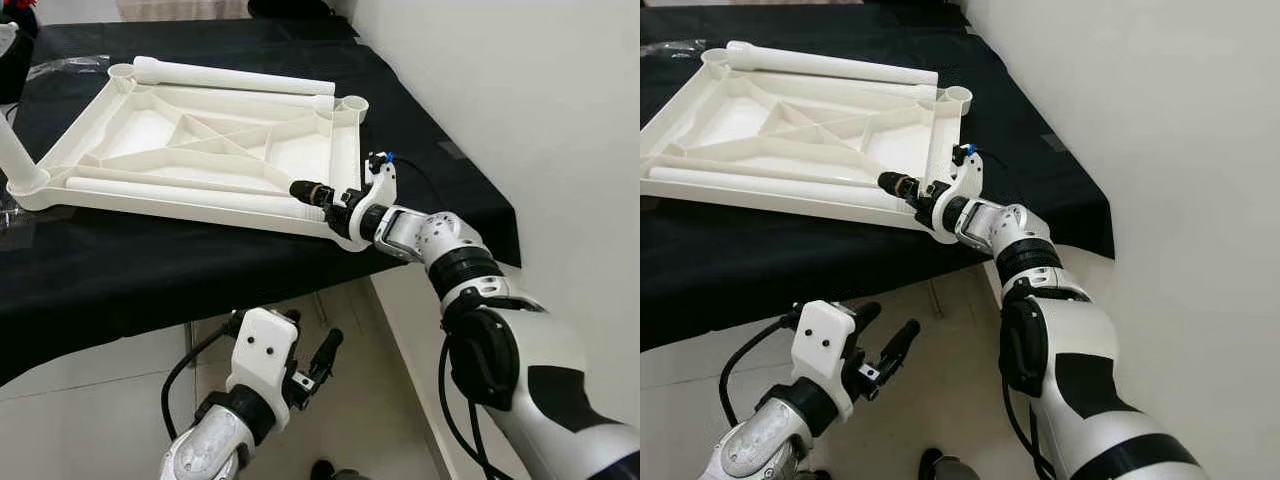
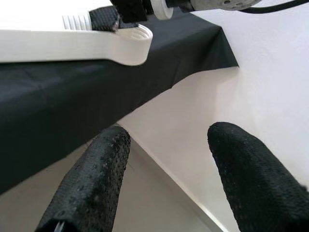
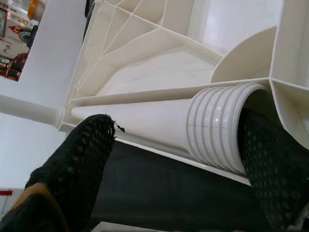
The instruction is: Building children table
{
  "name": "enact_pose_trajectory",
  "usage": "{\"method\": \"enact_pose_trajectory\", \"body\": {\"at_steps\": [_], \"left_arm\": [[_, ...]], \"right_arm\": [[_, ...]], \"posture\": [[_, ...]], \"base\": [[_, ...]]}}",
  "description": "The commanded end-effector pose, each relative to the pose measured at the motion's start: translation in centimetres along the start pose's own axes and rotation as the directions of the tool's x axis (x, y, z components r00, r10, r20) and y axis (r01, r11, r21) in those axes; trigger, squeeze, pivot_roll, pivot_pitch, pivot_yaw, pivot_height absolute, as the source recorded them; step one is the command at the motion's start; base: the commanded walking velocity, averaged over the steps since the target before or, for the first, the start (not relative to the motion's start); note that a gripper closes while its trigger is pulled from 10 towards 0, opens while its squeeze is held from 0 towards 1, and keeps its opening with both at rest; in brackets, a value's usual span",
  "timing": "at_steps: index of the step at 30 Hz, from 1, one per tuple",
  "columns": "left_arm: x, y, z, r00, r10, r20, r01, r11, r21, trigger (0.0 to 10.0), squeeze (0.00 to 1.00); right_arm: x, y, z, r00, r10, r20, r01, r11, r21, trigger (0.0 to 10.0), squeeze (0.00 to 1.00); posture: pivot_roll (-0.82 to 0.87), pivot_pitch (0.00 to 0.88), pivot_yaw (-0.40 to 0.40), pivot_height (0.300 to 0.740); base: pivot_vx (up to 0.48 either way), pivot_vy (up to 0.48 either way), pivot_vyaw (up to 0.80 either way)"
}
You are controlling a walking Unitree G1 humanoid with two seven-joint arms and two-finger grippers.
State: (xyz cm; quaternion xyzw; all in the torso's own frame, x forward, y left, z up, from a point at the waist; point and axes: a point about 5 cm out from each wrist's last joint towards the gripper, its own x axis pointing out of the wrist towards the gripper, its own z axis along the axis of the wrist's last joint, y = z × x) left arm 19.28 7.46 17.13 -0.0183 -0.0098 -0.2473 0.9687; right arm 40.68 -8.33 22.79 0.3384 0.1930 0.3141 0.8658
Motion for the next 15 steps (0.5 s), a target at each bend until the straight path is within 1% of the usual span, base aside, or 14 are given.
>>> {"method": "enact_pose_trajectory", "body": {"at_steps": [1, 5, 13, 15], "left_arm": [[-0.3, -0.3, -0.2, 1.0, -0.005, -0.023, 0.006, 1.0, 0.006, 10.0, 0.0], [-0.8, -0.5, -0.1, 1.0, -0.004, -0.03, 0.004, 1.0, 0.0, 10.0, 0.0], [-1.1, -0.9, 0.2, 1.0, -0.002, -0.031, 0.002, 1.0, -0.008, 10.0, 0.0], [-0.9, -0.5, 1.0, 1.0, 0.023, 0.002, -0.023, 1.0, 0.02, 10.0, 0.0]], "right_arm": [[0.1, -0.5, -1.2, 0.998, 0.001, -0.057, 0.0, 1.0, 0.017, 10.0, 0.0], [0.2, -0.3, -1.6, 0.995, 0.034, -0.09, -0.034, 0.999, 0.003, 10.0, 0.0], [0.4, 0.1, -1.7, 0.994, 0.067, -0.085, -0.067, 0.998, 0.008, 10.0, 0.0], [0.5, 0.3, -1.7, 0.993, 0.079, -0.088, -0.079, 0.997, -0.001, 10.0, 0.0]], "posture": [[0.1, 0.287, -0.156, 0.74], [0.09, 0.301, -0.16, 0.74], [0.09, 0.324, -0.167, 0.74], [0.09, 0.333, -0.171, 0.74]], "base": [[0.0, 0.0, 0.0], [0.0, 0.0, 0.0], [0.0, 0.0, 0.0], [0.0, 0.0, 0.0]]}}
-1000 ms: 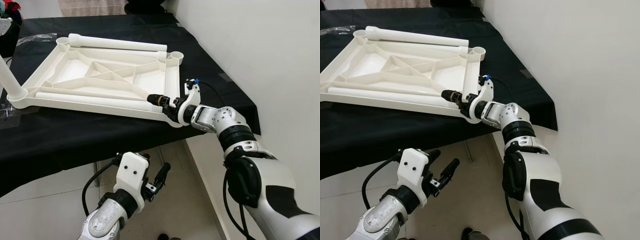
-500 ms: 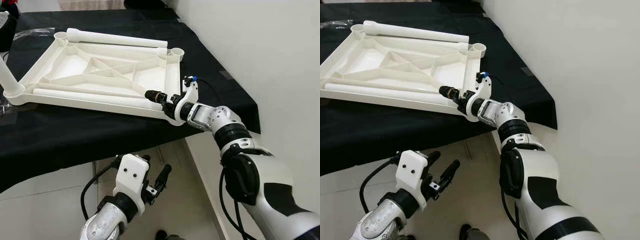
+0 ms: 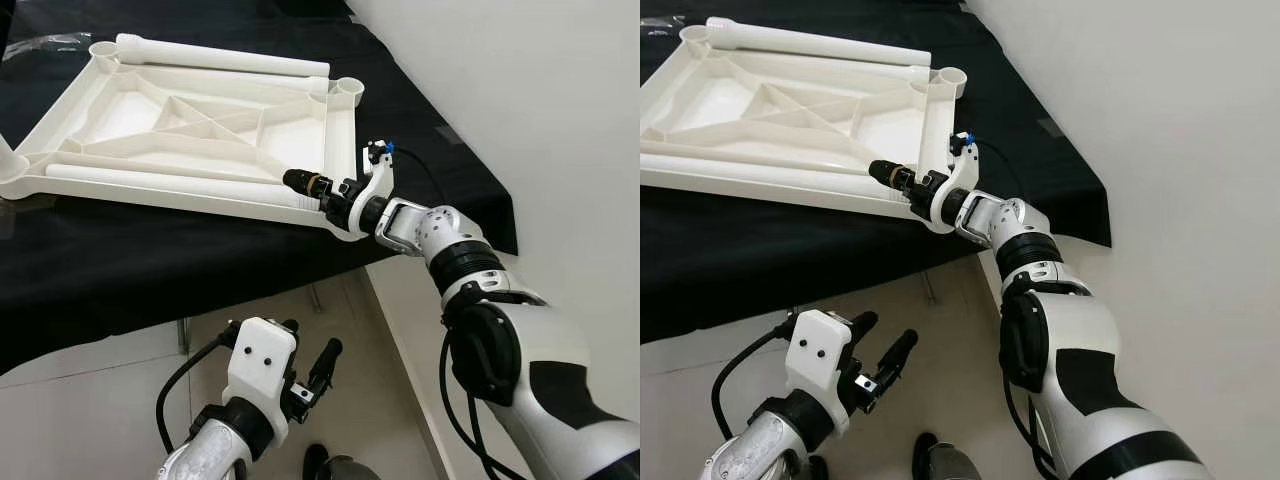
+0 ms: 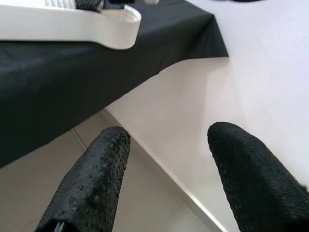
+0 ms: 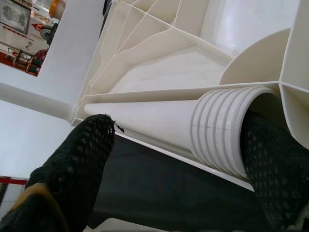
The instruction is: Building children table
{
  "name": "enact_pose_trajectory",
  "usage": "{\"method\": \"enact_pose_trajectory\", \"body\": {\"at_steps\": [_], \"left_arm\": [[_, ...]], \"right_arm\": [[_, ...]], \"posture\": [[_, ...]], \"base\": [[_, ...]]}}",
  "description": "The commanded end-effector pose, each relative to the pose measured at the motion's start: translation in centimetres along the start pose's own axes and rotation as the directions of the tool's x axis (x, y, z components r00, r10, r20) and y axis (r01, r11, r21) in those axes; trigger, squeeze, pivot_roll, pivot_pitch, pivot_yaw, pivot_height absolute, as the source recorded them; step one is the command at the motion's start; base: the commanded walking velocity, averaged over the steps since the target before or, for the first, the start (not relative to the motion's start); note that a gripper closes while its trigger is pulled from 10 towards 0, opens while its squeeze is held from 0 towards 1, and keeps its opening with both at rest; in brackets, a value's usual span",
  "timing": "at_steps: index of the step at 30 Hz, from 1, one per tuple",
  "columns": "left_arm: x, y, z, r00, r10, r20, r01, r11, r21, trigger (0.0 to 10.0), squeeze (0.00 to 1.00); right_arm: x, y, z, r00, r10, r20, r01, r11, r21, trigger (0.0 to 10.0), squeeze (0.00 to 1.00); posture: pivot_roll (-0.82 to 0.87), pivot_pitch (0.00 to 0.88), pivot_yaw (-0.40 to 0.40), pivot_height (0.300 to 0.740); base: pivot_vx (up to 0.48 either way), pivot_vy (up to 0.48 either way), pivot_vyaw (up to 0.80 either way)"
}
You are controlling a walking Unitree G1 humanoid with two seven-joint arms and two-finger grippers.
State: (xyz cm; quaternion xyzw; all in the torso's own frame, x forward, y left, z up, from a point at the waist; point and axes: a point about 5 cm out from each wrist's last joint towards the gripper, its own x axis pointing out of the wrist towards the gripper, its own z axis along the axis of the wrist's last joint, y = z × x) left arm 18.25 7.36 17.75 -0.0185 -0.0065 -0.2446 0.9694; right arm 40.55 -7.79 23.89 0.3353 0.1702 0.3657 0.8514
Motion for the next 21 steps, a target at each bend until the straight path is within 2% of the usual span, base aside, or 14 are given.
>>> {"method": "enact_pose_trajectory", "body": {"at_steps": [1, 3, 4, 5, 6, 9, 14, 21], "left_arm": [[0.1, 0.9, 0.8, 0.998, 0.057, 0.031, -0.059, 0.997, 0.043, 10.0, 0.0], [0.1, 1.4, 0.8, 0.996, 0.083, 0.032, -0.085, 0.995, 0.043, 10.0, 0.0], [0.2, 1.7, 0.8, 0.995, 0.09, 0.031, -0.092, 0.994, 0.055, 10.0, 0.0], [0.2, 1.7, 0.8, 0.995, 0.09, 0.031, -0.092, 0.994, 0.055, 10.0, 0.0], [0.2, 2.1, 0.8, 0.995, 0.094, 0.031, -0.096, 0.993, 0.072, 10.0, 0.0], [0.2, 2.6, 0.9, 0.993, 0.11, 0.032, -0.113, 0.99, 0.081, 10.0, 0.0], [0.1, 2.6, 0.8, 0.993, 0.112, 0.026, -0.114, 0.99, 0.083, 10.0, 0.0], [0.2, 2.4, 0.7, 0.994, 0.106, 0.018, -0.107, 0.991, 0.085, 10.0, 0.0]], "right_arm": [[0.4, -0.6, -2.1, 0.996, -0.021, -0.083, 0.023, 0.999, 0.028, 10.0, 0.0], [0.4, -0.6, -2.1, 0.997, -0.015, -0.082, 0.018, 0.999, 0.03, 10.0, 0.0], [0.5, -0.4, -2.1, 0.996, -0.004, -0.085, 0.006, 1.0, 0.023, 7.3, 0.0], [0.5, -0.4, -2.1, 0.996, -0.004, -0.085, 0.006, 1.0, 0.023, 7.3, 0.0], [0.5, -0.3, -2.1, 0.996, 0.008, -0.09, -0.006, 1.0, 0.013, 0.0, 0.0], [0.7, -0.1, -1.9, 0.997, -0.003, -0.072, 0.005, 1.0, 0.021, 0.0, 0.0], [0.7, 0.0, -1.8, 0.998, 0.002, -0.068, -0.001, 1.0, 0.023, 0.0, 0.0], [0.8, 0.9, -1.0, 0.995, 0.088, -0.051, -0.087, 0.996, 0.01, 0.0, 0.0]], "posture": [[0.09, 0.333, -0.17, 0.74], [0.09, 0.334, -0.169, 0.74], [0.09, 0.333, -0.168, 0.74], [0.09, 0.333, -0.168, 0.74], [0.09, 0.333, -0.168, 0.74], [0.09, 0.331, -0.165, 0.74], [0.09, 0.326, -0.164, 0.74], [0.09, 0.313, -0.166, 0.74]], "base": [[0.0, 0.0, 0.0], [0.0, 0.0, 0.0], [0.0, 0.0, 0.0], [0.0, 0.0, 0.0], [0.0, 0.0, 0.0], [0.0, 0.0, 0.0], [0.0, 0.0, 0.0], [0.0, 0.0, 0.0]]}}
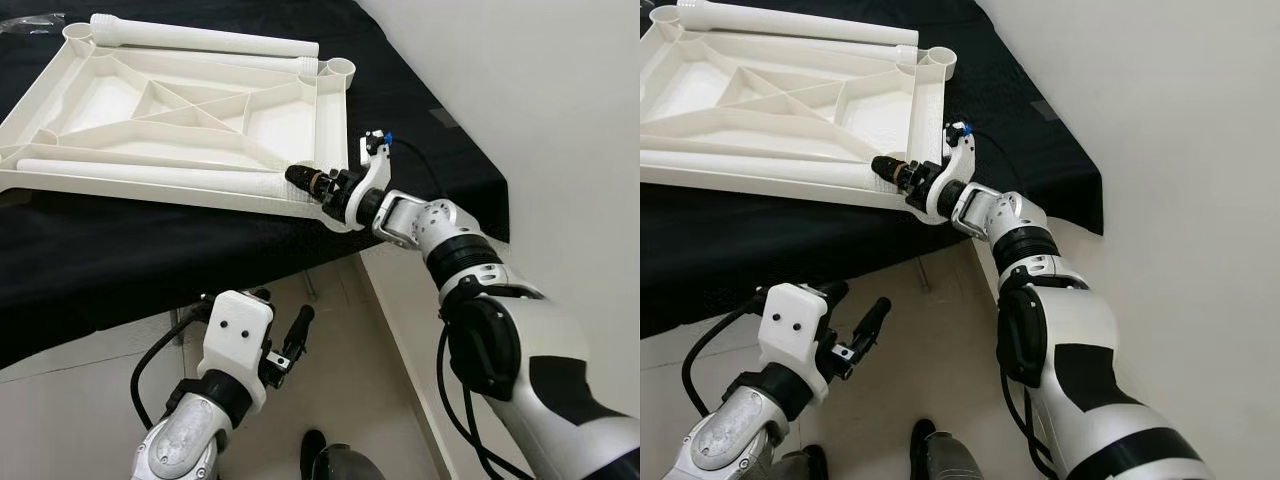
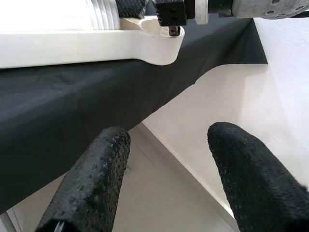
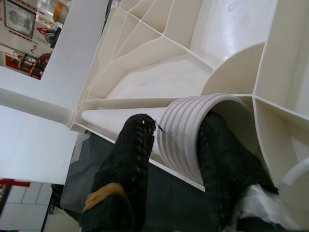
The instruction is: Building children table
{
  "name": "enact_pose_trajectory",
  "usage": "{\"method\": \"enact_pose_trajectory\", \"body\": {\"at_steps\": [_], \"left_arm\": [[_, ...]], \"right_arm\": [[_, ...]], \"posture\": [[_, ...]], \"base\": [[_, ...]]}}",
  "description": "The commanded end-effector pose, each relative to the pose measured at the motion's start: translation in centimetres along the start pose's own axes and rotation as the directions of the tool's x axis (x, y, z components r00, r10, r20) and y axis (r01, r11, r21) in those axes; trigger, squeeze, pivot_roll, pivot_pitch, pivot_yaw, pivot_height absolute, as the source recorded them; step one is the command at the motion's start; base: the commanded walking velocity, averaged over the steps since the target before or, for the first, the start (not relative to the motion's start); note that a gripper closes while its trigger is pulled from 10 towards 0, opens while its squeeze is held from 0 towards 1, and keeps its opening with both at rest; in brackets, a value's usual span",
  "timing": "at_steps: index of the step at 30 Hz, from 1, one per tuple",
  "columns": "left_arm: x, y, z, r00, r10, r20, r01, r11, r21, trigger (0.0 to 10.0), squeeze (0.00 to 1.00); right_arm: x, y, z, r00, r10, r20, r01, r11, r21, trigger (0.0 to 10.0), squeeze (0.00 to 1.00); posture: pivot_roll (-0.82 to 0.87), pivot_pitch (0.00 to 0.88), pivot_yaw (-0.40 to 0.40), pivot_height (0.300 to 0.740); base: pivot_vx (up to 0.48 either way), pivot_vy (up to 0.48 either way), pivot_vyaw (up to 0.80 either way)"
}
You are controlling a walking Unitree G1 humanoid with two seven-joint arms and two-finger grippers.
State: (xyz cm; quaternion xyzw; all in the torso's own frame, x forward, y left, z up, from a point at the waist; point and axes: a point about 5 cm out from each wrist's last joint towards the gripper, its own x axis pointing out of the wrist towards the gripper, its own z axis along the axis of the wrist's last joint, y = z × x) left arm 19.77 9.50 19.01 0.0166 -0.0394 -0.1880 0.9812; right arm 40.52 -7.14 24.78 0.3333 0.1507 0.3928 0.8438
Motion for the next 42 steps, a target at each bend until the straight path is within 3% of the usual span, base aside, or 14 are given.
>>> {"method": "enact_pose_trajectory", "body": {"at_steps": [1, 9, 21, 30, 42], "left_arm": [[-0.1, -0.2, -0.6, 0.999, -0.009, -0.035, 0.009, 1.0, 0.003, 10.0, 0.0], [0.0, -0.2, -0.8, 0.999, -0.012, -0.038, 0.012, 1.0, 0.006, 10.0, 0.0], [0.3, -0.1, -1.0, 0.999, -0.01, -0.038, 0.011, 1.0, 0.013, 10.0, 0.0], [0.6, 0.2, -1.1, 0.999, -0.004, -0.035, 0.005, 1.0, 0.017, 10.0, 0.0], [1.1, 1.2, -0.7, 1.0, 0.011, -0.017, -0.011, 1.0, 0.02, 10.0, 0.0]], "right_arm": [[0.3, 0.2, -1.2, 0.997, 0.053, -0.056, -0.052, 0.998, 0.031, 0.0, 0.0], [-0.2, 1.2, 0.5, 0.98, 0.2, -0.007, -0.2, 0.98, -0.006, 0.0, 0.0], [-1.0, 1.1, 2.2, 0.981, 0.188, 0.043, -0.186, 0.981, -0.064, 0.0, 0.0], [-3.2, 0.5, 5.2, 0.974, 0.164, 0.155, -0.148, 0.983, -0.107, 0.0, 0.0], [-5.1, 0.2, 6.2, 0.954, 0.255, 0.156, -0.238, 0.964, -0.122, 0.0, 0.0]], "posture": [[0.09, 0.313, -0.166, 0.74], [0.09, 0.288, -0.162, 0.74], [0.09, 0.283, -0.162, 0.74], [0.09, 0.283, -0.156, 0.74], [0.09, 0.284, -0.148, 0.74]], "base": [[0.0, 0.0, 0.0], [0.0, 0.0, 0.0], [0.0, 0.0, 0.0], [0.0, 0.0, 0.0], [0.0, 0.0, 0.0]]}}
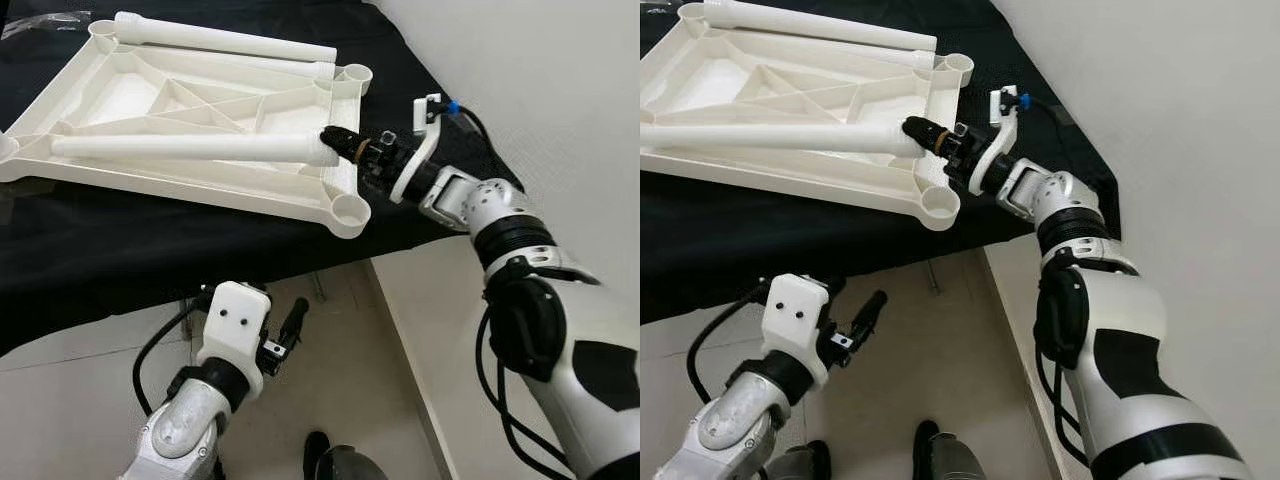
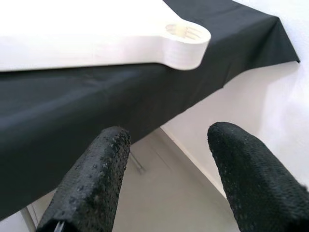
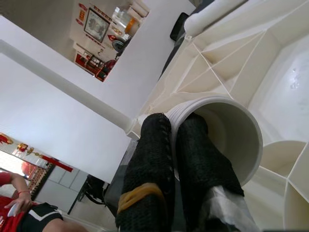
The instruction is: Building children table
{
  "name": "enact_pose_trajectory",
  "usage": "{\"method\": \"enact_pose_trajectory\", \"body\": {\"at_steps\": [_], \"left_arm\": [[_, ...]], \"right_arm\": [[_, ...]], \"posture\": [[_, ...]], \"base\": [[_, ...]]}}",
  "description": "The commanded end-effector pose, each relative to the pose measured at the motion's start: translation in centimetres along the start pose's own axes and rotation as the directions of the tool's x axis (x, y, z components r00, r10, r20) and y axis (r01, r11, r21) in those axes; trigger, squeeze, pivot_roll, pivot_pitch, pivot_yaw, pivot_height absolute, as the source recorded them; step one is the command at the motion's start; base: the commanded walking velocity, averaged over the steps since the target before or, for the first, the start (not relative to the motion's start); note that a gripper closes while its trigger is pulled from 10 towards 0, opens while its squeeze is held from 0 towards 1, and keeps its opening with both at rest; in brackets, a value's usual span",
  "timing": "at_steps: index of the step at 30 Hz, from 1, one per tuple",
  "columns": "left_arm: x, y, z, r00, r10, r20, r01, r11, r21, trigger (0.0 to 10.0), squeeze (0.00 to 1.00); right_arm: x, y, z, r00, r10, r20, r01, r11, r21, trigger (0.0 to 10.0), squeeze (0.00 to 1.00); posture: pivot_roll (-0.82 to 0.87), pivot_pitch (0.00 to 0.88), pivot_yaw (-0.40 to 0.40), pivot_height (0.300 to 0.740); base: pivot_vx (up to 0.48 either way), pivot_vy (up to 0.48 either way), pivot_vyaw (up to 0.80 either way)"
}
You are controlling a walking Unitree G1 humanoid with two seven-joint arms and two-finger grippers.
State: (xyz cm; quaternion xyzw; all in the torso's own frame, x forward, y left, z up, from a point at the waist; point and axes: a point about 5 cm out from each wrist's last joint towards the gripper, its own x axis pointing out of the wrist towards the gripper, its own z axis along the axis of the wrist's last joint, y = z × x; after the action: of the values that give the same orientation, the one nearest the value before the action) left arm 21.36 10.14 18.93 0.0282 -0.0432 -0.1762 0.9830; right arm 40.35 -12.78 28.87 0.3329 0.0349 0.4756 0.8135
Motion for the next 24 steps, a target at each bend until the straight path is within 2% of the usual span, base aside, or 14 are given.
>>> {"method": "enact_pose_trajectory", "body": {"at_steps": [1, 7, 9, 11, 12, 13, 14, 15, 18, 19, 20, 22, 23, 24], "left_arm": [[0.0, 0.3, -0.3, 1.0, -0.002, -0.014, 0.002, 1.0, -0.01, 10.0, 0.0], [0.6, 1.1, 0.4, 1.0, 0.025, 0.017, -0.025, 1.0, -0.006, 10.0, 0.0], [1.4, 2.3, 1.3, 0.997, 0.054, 0.052, -0.055, 0.998, 0.013, 10.0, 0.0], [1.7, 2.8, 1.6, 0.996, 0.065, 0.065, -0.066, 0.998, 0.016, 10.0, 0.0], [2.1, 3.5, 1.9, 0.993, 0.089, 0.081, -0.09, 0.996, 0.007, 10.0, 0.89], [2.1, 3.5, 1.9, 0.993, 0.089, 0.081, -0.09, 0.996, 0.007, 10.0, 0.89], [2.6, 4.5, 2.4, 0.988, 0.115, 0.099, -0.114, 0.993, -0.018, 10.0, 1.0], [2.6, 4.5, 2.4, 0.988, 0.115, 0.099, -0.114, 0.993, -0.018, 10.0, 1.0], [3.3, 6.0, 3.1, 0.98, 0.156, 0.122, -0.148, 0.986, -0.075, 10.0, 1.0], [3.7, 7.0, 3.5, 0.972, 0.191, 0.138, -0.172, 0.975, -0.144, 10.0, 1.0], [4.2, 8.1, 3.7, 0.963, 0.227, 0.146, -0.188, 0.951, -0.244, 10.0, 0.0], [4.7, 9.7, 4.0, 0.948, 0.272, 0.162, -0.191, 0.899, -0.393, 10.0, 0.0], [4.7, 9.7, 4.0, 0.948, 0.272, 0.162, -0.191, 0.899, -0.393, 10.0, 0.0], [4.9, 10.3, 4.1, 0.944, 0.284, 0.169, -0.187, 0.88, -0.438, 10.0, 0.0]], "right_arm": [[-0.8, 0.0, 1.0, 0.999, 0.018, 0.047, -0.018, 1.0, -0.006, 0.0, 0.0], [-1.1, 0.2, 1.3, 0.997, 0.057, 0.055, -0.058, 0.998, 0.011, 0.0, 0.0], [-1.2, 0.3, 1.3, 0.996, 0.081, 0.049, -0.082, 0.996, 0.02, 0.0, 0.0], [-1.2, 0.3, 1.2, 0.995, 0.086, 0.044, -0.087, 0.996, 0.021, 0.0, 0.0], [-1.3, 0.3, 1.1, 0.995, 0.095, 0.037, -0.096, 0.995, 0.024, 0.0, 0.0], [-1.3, 0.3, 1.1, 0.995, 0.095, 0.037, -0.096, 0.995, 0.024, 0.0, 0.0], [-1.3, 0.4, 1.0, 0.993, 0.11, 0.031, -0.111, 0.993, 0.031, 0.0, 0.0], [-1.3, 0.4, 1.0, 0.993, 0.11, 0.031, -0.111, 0.993, 0.031, 0.0, 0.0], [-1.4, 0.4, 0.8, 0.991, 0.134, 0.024, -0.135, 0.99, 0.045, 0.0, 0.0], [-1.4, 0.5, 0.8, 0.989, 0.146, 0.017, -0.147, 0.988, 0.049, 0.0, 0.0], [-1.5, 0.5, 0.7, 0.987, 0.163, 0.015, -0.164, 0.985, 0.056, 0.0, 0.0], [-1.5, 0.6, 0.7, 0.983, 0.181, 0.011, -0.181, 0.981, 0.062, 0.0, 0.0], [-1.5, 0.6, 0.7, 0.983, 0.181, 0.011, -0.181, 0.981, 0.062, 0.0, 0.0], [-1.6, 0.6, 0.7, 0.983, 0.184, 0.01, -0.184, 0.981, 0.064, 0.0, 0.0]], "posture": [[0.09, 0.282, -0.145, 0.74], [0.09, 0.281, -0.144, 0.74], [0.09, 0.277, -0.141, 0.74], [0.09, 0.277, -0.141, 0.74], [0.09, 0.277, -0.14, 0.74], [0.09, 0.277, -0.14, 0.74], [0.09, 0.275, -0.138, 0.74], [0.09, 0.275, -0.138, 0.74], [0.09, 0.274, -0.139, 0.74], [0.09, 0.273, -0.14, 0.74], [0.09, 0.271, -0.139, 0.74], [0.09, 0.271, -0.139, 0.74], [0.09, 0.271, -0.139, 0.74], [0.09, 0.271, -0.139, 0.74]], "base": [[0.0, 0.0, 0.0], [0.0, 0.0, 0.0], [0.0, 0.0, 0.0], [0.0, 0.0, 0.0], [0.0, 0.0, 0.0], [0.0, 0.0, 0.0], [0.0, 0.0, 0.0], [0.0, 0.0, 0.0], [0.0, 0.0, 0.0], [0.0, 0.0, 0.0], [0.0, 0.0, 0.0], [0.0, 0.0, 0.0], [0.0, 0.0, 0.0], [0.0, 0.0, 0.0]]}}
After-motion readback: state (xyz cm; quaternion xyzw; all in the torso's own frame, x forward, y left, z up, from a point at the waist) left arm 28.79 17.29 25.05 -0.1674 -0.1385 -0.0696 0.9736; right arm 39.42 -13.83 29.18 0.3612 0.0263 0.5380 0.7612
